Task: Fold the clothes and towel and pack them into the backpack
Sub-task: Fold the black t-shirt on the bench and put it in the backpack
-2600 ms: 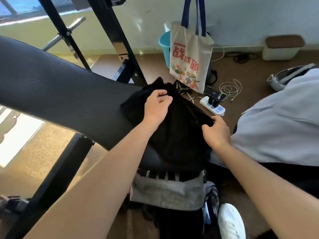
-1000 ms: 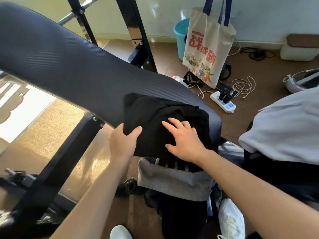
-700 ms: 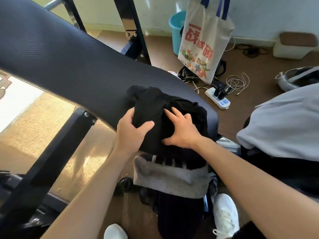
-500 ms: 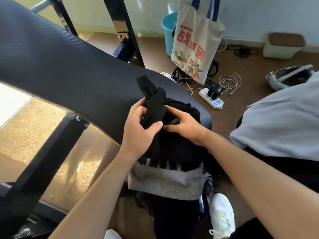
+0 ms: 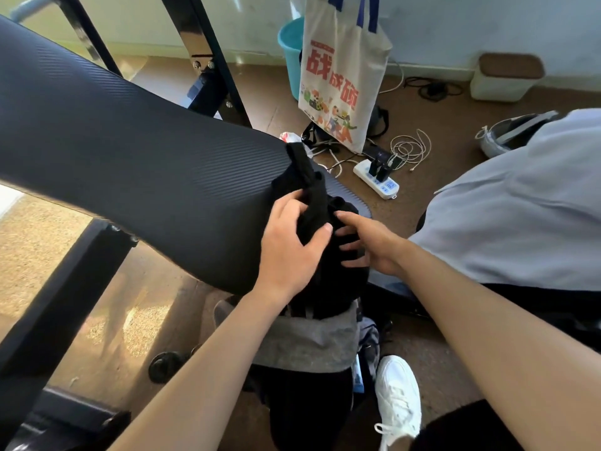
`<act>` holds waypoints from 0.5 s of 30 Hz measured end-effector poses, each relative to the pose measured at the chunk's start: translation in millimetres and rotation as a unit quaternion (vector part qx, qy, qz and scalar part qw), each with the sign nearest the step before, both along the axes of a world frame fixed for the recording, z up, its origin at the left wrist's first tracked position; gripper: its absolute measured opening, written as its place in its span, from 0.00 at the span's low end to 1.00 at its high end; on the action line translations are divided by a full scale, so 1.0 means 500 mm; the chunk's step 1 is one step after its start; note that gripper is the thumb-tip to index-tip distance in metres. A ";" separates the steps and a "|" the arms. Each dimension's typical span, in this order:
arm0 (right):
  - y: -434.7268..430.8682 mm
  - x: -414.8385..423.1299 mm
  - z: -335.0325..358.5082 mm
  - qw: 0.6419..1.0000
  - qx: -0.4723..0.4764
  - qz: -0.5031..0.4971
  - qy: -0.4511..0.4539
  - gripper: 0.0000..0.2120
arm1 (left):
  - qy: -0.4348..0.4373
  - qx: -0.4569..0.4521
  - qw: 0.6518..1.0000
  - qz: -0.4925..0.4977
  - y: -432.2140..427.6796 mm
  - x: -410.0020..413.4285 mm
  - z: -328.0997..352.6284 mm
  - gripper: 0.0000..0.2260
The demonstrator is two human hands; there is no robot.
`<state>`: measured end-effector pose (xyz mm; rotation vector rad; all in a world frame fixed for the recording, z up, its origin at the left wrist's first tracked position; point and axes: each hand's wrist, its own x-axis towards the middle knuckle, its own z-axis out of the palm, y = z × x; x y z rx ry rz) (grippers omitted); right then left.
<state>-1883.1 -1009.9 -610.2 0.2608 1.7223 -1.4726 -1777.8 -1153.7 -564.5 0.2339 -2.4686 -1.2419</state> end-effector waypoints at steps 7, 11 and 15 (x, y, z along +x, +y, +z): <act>0.029 -0.036 -0.038 0.974 -0.176 -0.090 -0.109 0.39 | -0.158 -0.060 0.960 -0.223 0.026 0.005 -0.055 0.18; 0.019 -0.022 -0.021 0.993 -0.116 -0.019 -0.029 0.20 | -0.020 -0.165 0.985 -0.050 -0.018 0.004 -0.069 0.13; 0.003 -0.013 -0.025 0.986 0.096 -0.036 0.128 0.36 | -0.137 -0.120 0.982 0.051 -0.042 0.011 -0.087 0.26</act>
